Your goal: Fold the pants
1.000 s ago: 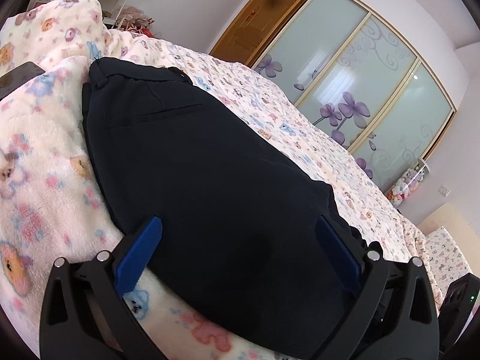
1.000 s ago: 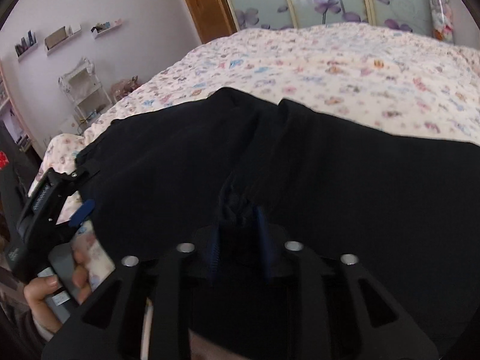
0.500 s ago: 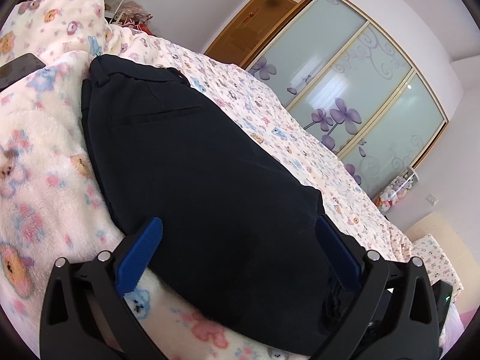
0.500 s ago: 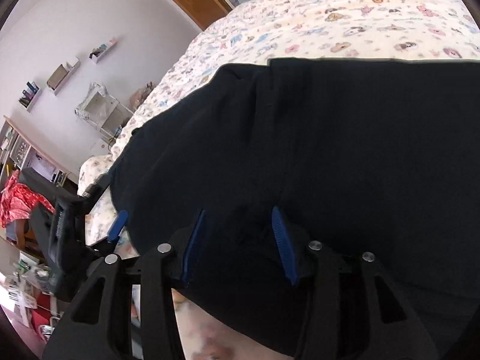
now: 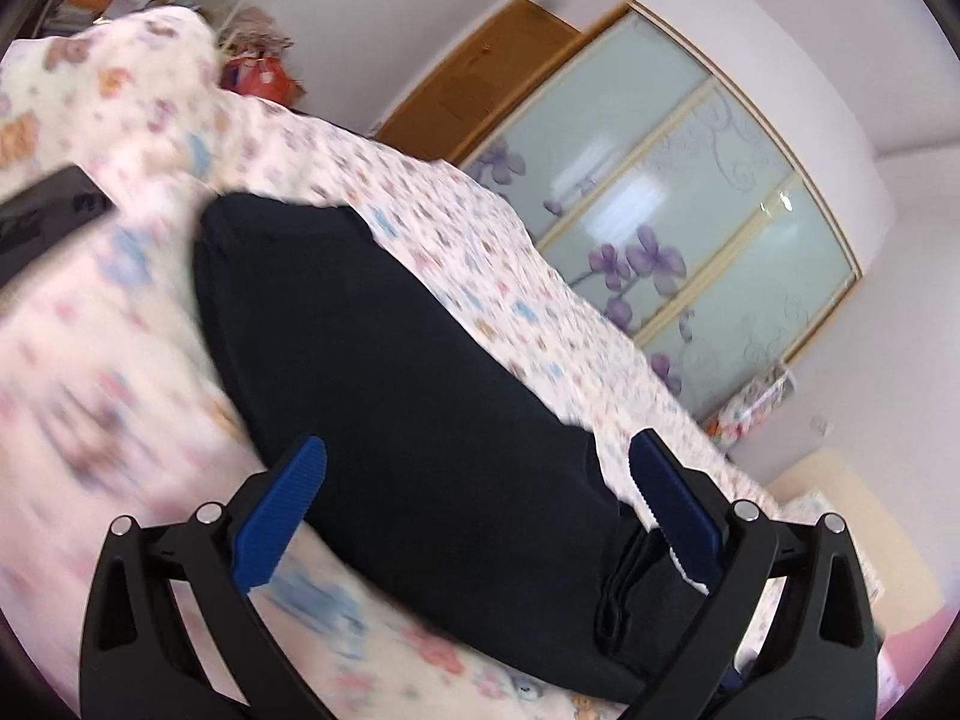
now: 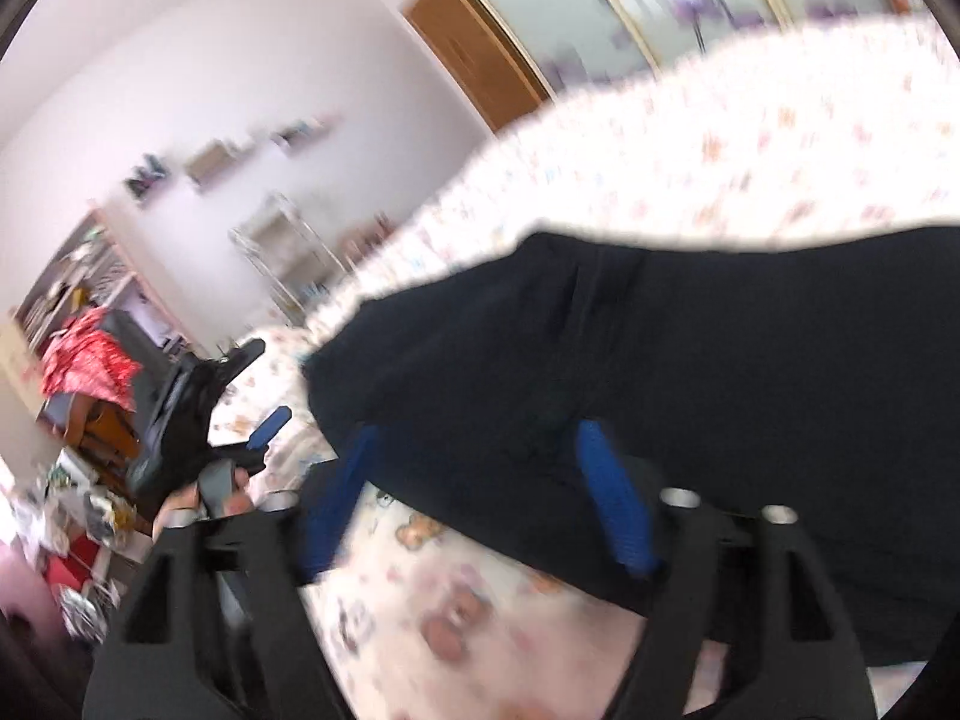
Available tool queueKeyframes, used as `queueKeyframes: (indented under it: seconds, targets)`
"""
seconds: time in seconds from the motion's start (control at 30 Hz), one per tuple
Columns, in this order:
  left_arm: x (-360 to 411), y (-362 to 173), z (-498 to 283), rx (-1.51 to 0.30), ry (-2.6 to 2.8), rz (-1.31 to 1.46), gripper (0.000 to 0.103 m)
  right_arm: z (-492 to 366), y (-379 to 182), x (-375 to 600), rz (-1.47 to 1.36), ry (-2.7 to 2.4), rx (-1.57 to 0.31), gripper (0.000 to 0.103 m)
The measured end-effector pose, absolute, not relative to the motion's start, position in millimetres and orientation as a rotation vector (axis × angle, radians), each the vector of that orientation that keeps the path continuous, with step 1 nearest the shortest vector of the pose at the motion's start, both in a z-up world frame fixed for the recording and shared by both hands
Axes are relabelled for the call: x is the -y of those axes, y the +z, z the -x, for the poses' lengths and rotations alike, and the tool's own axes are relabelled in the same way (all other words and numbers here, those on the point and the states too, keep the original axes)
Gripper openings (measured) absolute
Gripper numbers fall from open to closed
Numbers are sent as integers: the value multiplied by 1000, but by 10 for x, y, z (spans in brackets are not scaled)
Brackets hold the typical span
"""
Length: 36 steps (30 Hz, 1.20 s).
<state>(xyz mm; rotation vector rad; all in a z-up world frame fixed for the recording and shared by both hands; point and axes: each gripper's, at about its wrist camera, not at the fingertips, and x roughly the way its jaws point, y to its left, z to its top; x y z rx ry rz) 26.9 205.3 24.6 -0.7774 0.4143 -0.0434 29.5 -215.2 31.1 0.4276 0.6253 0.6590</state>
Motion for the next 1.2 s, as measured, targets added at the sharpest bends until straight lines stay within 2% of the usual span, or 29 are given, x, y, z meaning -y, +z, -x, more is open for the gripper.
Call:
queueKeyframes:
  seconds: [0.1, 0.27, 0.43, 0.6, 0.9, 1.2]
  targets:
    - [-2474, 201, -401, -497, 27, 839, 101, -122, 255, 2549, -495, 688, -517, 85]
    - [-2893, -173, -617, -626, 20, 1060, 101, -221, -109, 2818, -707, 690, -554, 85]
    - [-2843, -6, -678, -553, -197, 1105, 101, -279, -145, 2793, -724, 711, -549, 85]
    - [-2806, -200, -883, -665, -201, 1154, 101, -245, -197, 2847, -735, 717, -548, 85]
    - [-2797, -310, -751, -635, -136, 1146, 96, -259, -249, 2904, -744, 724, -549, 87]
    - [-2962, -350, -909, -666, -116, 1222, 101, -282, -263, 2918, -754, 734, -547, 88]
